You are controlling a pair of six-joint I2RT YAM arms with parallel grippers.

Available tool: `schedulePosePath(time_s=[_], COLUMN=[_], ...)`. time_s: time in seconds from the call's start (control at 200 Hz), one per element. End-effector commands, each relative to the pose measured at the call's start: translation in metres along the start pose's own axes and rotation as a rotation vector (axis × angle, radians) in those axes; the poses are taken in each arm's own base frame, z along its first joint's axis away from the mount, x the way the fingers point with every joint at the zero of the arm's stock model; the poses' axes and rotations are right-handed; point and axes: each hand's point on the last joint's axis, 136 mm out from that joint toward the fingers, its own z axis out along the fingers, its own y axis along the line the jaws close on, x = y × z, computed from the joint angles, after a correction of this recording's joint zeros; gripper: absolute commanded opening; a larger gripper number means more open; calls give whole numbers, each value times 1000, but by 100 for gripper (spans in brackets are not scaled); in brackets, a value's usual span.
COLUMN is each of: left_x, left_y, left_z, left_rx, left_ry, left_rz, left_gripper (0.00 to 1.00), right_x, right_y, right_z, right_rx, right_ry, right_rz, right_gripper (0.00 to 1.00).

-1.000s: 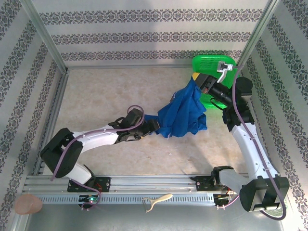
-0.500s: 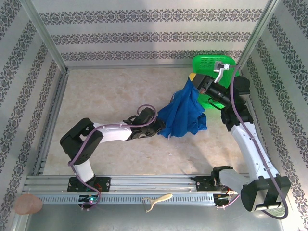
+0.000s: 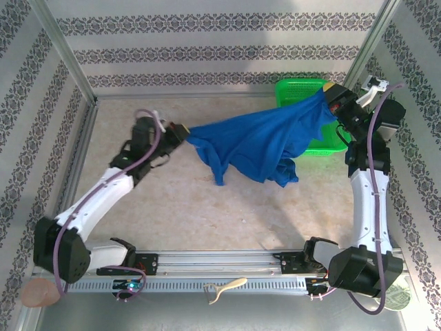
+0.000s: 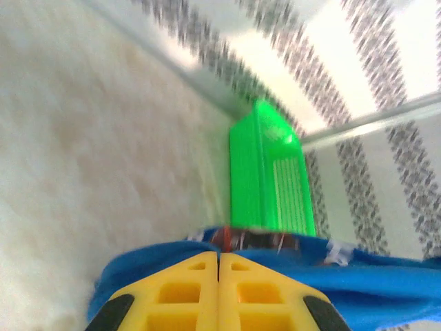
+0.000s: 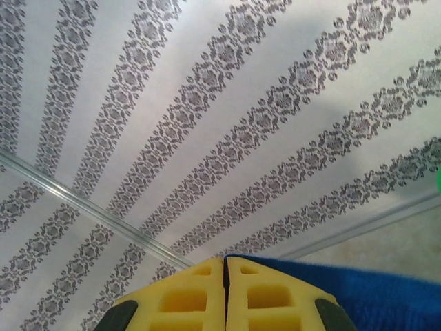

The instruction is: Fold the inside-out t-shirt

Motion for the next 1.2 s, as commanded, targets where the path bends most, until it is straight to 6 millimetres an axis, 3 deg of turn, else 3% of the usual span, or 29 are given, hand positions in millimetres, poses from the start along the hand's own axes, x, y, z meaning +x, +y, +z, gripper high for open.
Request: schedulePosePath(time_s=[0.0, 0.185, 0.36, 0.45, 0.52, 0.57, 0.694, 0.809, 0.929, 1.059, 1.194], left_x=[-9, -42, -57, -59, -57, -49, -20, 19, 68, 115, 145], left_y=[29, -1, -9, 2, 27, 41, 72, 85, 78, 62, 54], left_z=[-11, -5, 10, 15, 19, 22, 25, 26, 39, 67, 97], left_rx=[-108, -25, 7, -25, -104, -131, -182, -223, -226, -228, -250], left_ry=[59, 46, 66, 67, 67, 82, 143, 193, 250, 318, 360], left_rz=[114, 201, 260, 253, 226, 215, 176, 185, 231, 316, 351], left_gripper=[0, 0, 0, 32, 58, 64, 68, 69, 71, 73, 75], right_x=[-16, 9, 35, 42, 44, 45, 49, 55, 61, 64, 67], right_y=[50, 68, 54, 45, 45, 45, 45, 41, 36, 33, 30], right_z=[-11, -2, 2, 0, -2, -3, -1, -2, -5, -9, -9], right_rx=[-101, -154, -134, -119, -119, -121, -124, -120, -105, -97, -93], right_ry=[-87, -16, 29, 33, 35, 40, 64, 85, 94, 94, 99], right_rz=[-75, -81, -76, -66, -69, -71, -71, -74, -79, -76, -73], right_gripper=[0, 0, 0, 0, 0, 0, 0, 0, 0, 0, 0])
